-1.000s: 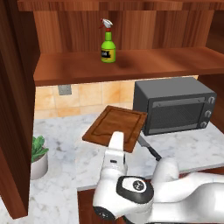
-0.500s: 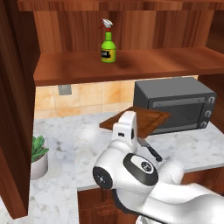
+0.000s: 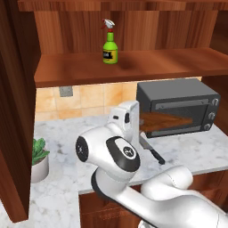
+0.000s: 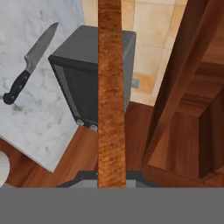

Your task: Move the cutting board and knife to the sink. Then move spray from the cabinet to the counter.

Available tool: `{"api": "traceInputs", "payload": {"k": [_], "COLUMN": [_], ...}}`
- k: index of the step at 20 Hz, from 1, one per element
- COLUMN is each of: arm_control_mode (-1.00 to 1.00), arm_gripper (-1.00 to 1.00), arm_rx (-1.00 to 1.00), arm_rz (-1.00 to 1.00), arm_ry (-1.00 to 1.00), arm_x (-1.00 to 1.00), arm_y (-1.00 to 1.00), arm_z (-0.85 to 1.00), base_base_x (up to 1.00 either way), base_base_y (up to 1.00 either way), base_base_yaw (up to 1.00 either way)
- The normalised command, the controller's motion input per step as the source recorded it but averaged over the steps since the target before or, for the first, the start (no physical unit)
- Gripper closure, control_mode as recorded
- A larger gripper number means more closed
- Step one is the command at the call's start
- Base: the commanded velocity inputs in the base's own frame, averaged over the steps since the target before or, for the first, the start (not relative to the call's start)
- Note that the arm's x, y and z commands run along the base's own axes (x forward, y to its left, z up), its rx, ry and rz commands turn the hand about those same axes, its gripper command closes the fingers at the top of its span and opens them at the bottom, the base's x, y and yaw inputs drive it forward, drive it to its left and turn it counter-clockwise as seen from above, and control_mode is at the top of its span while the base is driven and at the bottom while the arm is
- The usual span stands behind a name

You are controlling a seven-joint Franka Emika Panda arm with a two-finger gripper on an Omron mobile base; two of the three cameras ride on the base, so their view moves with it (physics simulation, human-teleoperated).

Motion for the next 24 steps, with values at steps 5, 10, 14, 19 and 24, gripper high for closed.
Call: {"api": "traceInputs", "payload": {"k": [5, 10, 14, 19, 24], "arm_control_mode": [-1.00, -1.00, 1.00, 1.00, 1.00], "arm_gripper": [1.00, 1.00, 1.00, 1.00, 1.00], "arm_rx": [0.00, 0.00, 0.00, 0.00, 0.00], "arm_rz": [-0.13, -0.08, -0.06, 0.00, 0.00], "arm_ry": [0.03, 0.02, 0.03, 0.00, 0.00], "arm_x": [-0.02, 0.00, -0.03, 0.00, 0.00], "arm_y": [-0.10, -0.21, -0.19, 0.00, 0.00], "arm_z": [0.03, 0.00, 0.00, 0.00, 0.00], "base_base_x": [0.00, 0.00, -0.08, -0.83, -0.86], "base_base_y": [0.00, 0.00, -0.09, -0.61, -0.65], "base_base_yaw": [0.00, 0.00, -0.03, -0.15, -0.14]}}
